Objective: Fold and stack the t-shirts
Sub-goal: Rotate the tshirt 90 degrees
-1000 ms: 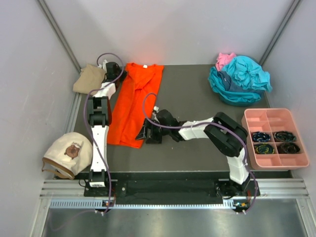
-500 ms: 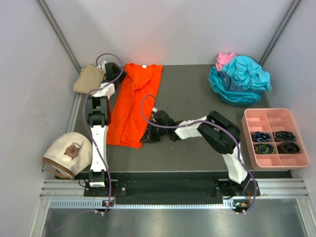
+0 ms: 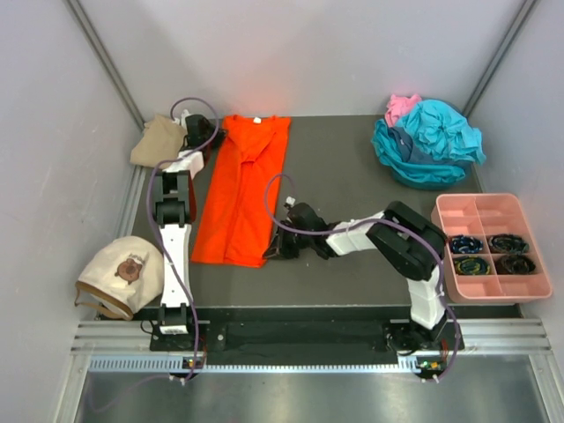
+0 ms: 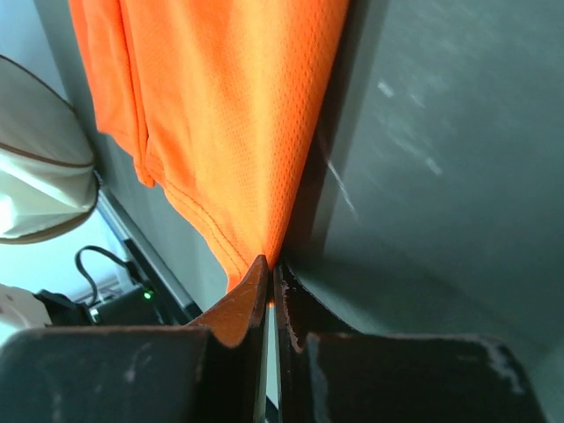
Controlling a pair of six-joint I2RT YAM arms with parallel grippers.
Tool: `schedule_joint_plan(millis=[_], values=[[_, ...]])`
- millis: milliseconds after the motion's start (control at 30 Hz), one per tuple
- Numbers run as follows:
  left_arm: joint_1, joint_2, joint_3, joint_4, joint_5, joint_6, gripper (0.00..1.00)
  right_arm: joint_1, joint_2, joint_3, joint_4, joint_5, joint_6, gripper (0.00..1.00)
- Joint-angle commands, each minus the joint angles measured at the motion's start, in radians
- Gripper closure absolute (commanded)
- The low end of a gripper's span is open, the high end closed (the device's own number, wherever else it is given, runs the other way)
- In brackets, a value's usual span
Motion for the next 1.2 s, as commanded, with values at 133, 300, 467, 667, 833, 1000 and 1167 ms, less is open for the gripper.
schedule_joint_plan(millis=[133,300,467,667,833,1000,1167], values=[[-0.052,-0.059,-0.201,-0.075,0.008,0.027,1.0,-0.012,-0.144,-0.172,-0.135,0.093,-0.086,1.0],[-0.111,-0.082,-0.266,-0.058,-0.01,0.023,1.0,-0.054,-0.267,-0.309,-0.127,0.12,-0.106,1.0],[-0.178,-0.088,-0.292,-0.049,-0.042,-0.014,1.0,-0.101,-0.448,-0.404,-0.231,0.152,-0.155,1.0],[-0.224,-0.096,-0.307,-0.049,-0.084,-0.048,1.0,-0.11,-0.642,-0.472,-0.392,0.204,-0.2,1.0],[-0.239,-0.15,-0.407,-0.029,-0.121,-0.072,1.0,-0.11,-0.788,-0.522,-0.521,0.222,-0.214,1.0],[-0.244,-0.188,-0.484,-0.009,-0.156,-0.068,1.0,-0.108,-0.883,-0.561,-0.617,0.244,-0.22,1.0],[-0.245,-0.205,-0.522,0.006,-0.154,-0.062,1.0,-0.11,-0.952,-0.576,-0.69,0.264,-0.22,1.0]])
